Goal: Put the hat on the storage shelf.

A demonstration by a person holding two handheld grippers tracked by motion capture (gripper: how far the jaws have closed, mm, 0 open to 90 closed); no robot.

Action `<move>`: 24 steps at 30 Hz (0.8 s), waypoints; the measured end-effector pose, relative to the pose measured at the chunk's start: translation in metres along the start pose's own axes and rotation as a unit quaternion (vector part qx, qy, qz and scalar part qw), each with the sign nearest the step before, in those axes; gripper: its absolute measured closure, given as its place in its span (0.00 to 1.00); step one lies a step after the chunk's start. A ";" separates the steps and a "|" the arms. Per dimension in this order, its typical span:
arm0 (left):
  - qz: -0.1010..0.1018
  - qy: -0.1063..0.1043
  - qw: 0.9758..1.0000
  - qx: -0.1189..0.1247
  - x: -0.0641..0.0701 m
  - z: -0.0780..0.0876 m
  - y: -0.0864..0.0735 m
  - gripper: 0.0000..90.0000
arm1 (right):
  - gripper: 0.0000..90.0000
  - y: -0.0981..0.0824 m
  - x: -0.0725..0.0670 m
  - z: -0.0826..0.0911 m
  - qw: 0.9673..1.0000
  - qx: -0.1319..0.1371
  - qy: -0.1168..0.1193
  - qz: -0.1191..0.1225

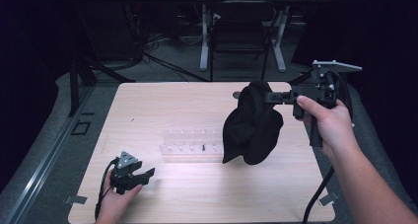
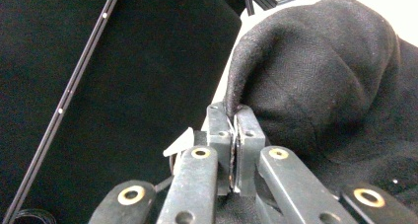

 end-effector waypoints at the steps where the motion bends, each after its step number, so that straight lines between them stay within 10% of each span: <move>1: 0.000 0.000 1.000 0.000 0.000 0.000 0.000 0.46 | 0.98 0.000 0.000 0.000 1.000 0.000 0.000 0.000; 24: -0.002 -0.001 1.000 0.004 -0.001 0.001 0.001 0.46 | 0.98 0.024 -0.004 -0.050 1.000 0.010 0.009 -0.001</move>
Point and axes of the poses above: each handheld gripper's, and its own axes: z roughly backward along the jaws, y roughly out of its top, x roughly to its right, the point moved 8 cm from there along -z, roughly forward along the jaws, and after that the axes turned 5 degrees about x, right-handed, at the moved point
